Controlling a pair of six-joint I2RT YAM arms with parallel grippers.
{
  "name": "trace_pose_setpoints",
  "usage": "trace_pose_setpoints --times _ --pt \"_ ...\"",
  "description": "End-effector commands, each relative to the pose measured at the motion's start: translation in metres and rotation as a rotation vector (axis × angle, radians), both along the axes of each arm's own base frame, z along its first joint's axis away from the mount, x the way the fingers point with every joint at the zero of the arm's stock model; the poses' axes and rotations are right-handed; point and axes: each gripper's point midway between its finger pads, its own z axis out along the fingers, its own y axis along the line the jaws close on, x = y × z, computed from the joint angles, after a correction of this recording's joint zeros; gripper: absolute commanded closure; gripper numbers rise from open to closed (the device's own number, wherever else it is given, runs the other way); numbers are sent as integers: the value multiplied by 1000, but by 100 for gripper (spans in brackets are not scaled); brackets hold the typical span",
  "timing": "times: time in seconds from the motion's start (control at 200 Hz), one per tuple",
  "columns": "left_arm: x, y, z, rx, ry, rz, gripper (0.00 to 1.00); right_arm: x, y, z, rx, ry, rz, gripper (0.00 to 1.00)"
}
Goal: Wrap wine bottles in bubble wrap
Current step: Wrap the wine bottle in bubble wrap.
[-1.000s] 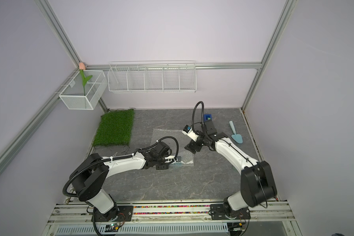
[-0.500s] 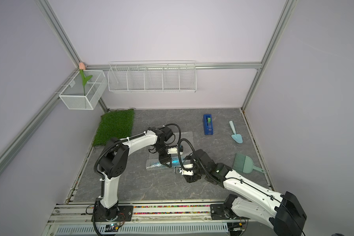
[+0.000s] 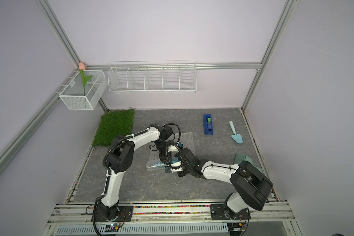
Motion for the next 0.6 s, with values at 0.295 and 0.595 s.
trace_pose_setpoints --times 0.295,0.595 --pt "-15 4 11 -18 47 -42 35 21 -7 -27 -61 152 -17 29" --pt "10 9 24 -50 -93 71 0 3 -18 -39 -143 286 -7 49"
